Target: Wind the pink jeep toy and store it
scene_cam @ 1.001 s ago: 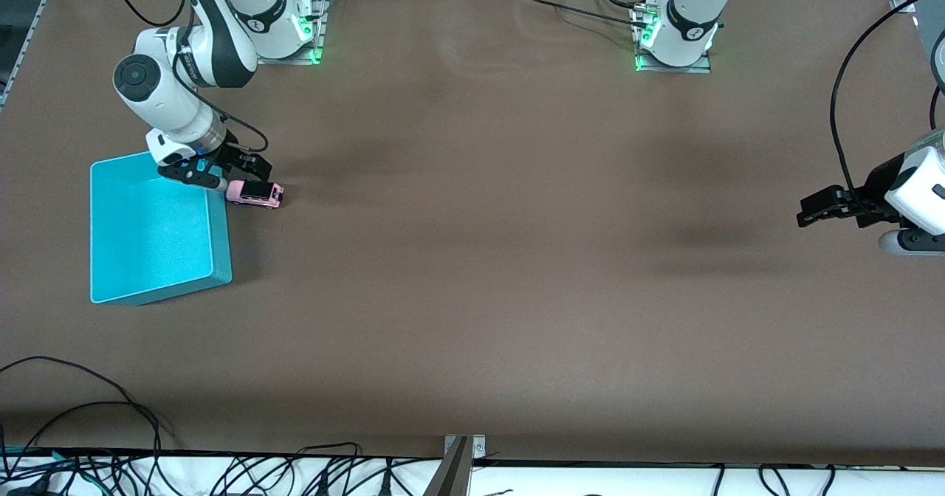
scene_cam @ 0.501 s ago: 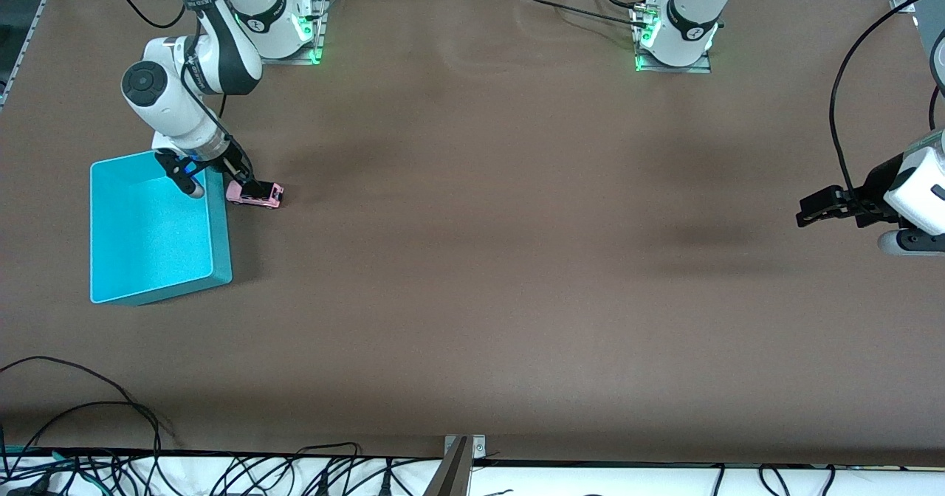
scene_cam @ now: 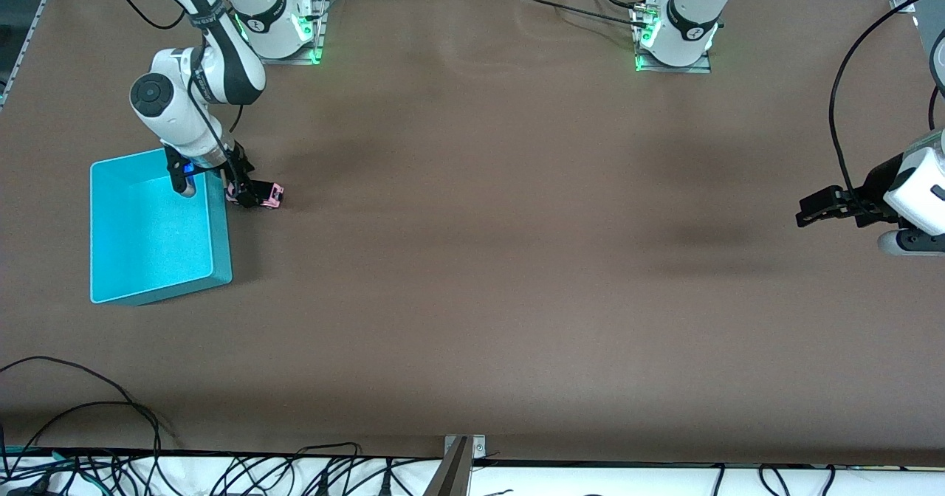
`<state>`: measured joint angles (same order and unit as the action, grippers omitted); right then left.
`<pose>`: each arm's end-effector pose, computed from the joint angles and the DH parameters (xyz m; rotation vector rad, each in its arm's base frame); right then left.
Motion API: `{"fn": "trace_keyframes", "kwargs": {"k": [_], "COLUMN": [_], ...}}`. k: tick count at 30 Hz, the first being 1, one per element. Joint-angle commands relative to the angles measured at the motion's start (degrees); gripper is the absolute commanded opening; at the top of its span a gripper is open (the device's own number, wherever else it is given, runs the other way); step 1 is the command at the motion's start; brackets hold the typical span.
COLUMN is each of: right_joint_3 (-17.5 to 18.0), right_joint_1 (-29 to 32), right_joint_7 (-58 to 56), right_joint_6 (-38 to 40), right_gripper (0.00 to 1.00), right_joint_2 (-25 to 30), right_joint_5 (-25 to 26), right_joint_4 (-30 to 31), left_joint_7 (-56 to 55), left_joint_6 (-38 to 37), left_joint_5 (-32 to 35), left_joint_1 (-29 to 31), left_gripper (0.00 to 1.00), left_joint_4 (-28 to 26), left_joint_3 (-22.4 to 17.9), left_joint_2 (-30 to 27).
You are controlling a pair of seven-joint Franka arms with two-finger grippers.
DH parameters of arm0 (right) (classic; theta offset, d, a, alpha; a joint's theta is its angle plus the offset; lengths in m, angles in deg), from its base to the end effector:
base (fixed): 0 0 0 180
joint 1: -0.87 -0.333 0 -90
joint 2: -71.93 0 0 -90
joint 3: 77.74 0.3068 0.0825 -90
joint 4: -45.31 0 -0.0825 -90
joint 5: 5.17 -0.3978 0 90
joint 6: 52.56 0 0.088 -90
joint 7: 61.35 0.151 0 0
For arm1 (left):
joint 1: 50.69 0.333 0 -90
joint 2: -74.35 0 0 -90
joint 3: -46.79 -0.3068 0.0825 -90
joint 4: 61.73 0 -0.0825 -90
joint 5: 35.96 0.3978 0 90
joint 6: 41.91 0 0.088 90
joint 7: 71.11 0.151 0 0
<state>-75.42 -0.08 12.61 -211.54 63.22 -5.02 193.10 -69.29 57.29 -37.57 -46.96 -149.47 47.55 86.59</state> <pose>0.4560 0.0271 0.1449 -2.5385 1.7969 -0.0478 0.6370 0.0298 0.4755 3.1102 0.0389 -0.0191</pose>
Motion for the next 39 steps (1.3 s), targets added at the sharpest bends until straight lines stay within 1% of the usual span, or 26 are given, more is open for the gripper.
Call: {"fn": "trace_keyframes", "kwargs": {"k": [1, 4, 7, 8, 9, 10, 11, 12, 23, 30, 35, 39], "right_joint_3": [0.14, 0.14, 0.14, 0.14, 0.14, 0.14, 0.14, 0.14, 0.23, 0.5, 3.39, 4.62], "right_joint_1": [0.51, 0.51, 0.51, 0.6, 0.6, 0.69, 0.69, 0.69, 0.69, 0.69, 0.69, 0.69], "right_joint_7": [2.76, 2.76, 2.76, 2.76, 2.76, 2.85, 2.76, 2.76, 0.83, -5.67, -5.94, -9.0], "right_joint_6": [-3.09, -4.06, -4.06, -4.06, -3.97, -3.8, -3.79, -3.79, -1.6, 0.59, 3.94, 4.29], "right_gripper": [0.96, 0.95, 0.93, 0.86, 0.73, 0.32, 0.05, 0.0, 0.0, 0.0, 0.0, 0.0], "right_joint_2": [-2.09, -3.5, -3.5, -3.33, -3.33, -3.33, -3.33, -3.24, 0.45, 3.61, 5.64, 7.3], "right_joint_5": [-0.86, -0.86, -0.77, -0.77, -0.77, -0.85, -0.86, -0.77, -0.33, -0.33, -0.33, -0.42], "right_joint_4": [0.39, 0.39, 0.39, 0.39, 0.3, 0.22, 0.22, 0.3, -0.14, -0.75, -2.15, -2.33], "left_joint_7": [-0.58, -0.58, -0.58, -0.58, -0.58, -0.58, -0.58, -0.58, -0.67, -0.67, -0.67, -0.67], "left_joint_6": [-0.14, -0.14, -0.14, -0.14, -0.14, -0.14, -0.14, -0.14, -0.14, -0.14, -0.14, -0.14], "left_joint_5": [1.26, 1.26, 1.26, 1.26, 1.26, 1.26, 1.26, 1.26, 1.26, 1.26, 1.26, 1.26], "left_joint_1": [-0.13, -0.13, -0.13, -0.13, -0.13, -0.13, -0.13, -0.13, -0.13, -0.13, -0.13, -0.13], "left_gripper": [1.0, 1.0, 1.0, 1.0, 1.0, 1.0, 1.0, 1.0, 1.0, 1.0, 1.0, 1.0], "left_joint_4": [-1.38, -1.38, -1.38, -1.38, -1.38, -1.38, -1.38, -1.38, -1.38, -1.38, -1.38, -1.38], "left_joint_3": [0.21, 0.21, 0.21, 0.21, 0.21, 0.21, 0.21, 0.12, 0.21, 0.21, 0.21, 0.21], "left_joint_2": [-1.43, -1.43, -1.43, -1.43, -1.43, -1.43, -1.43, -1.43, -1.52, -1.43, -1.43, -1.43]}}
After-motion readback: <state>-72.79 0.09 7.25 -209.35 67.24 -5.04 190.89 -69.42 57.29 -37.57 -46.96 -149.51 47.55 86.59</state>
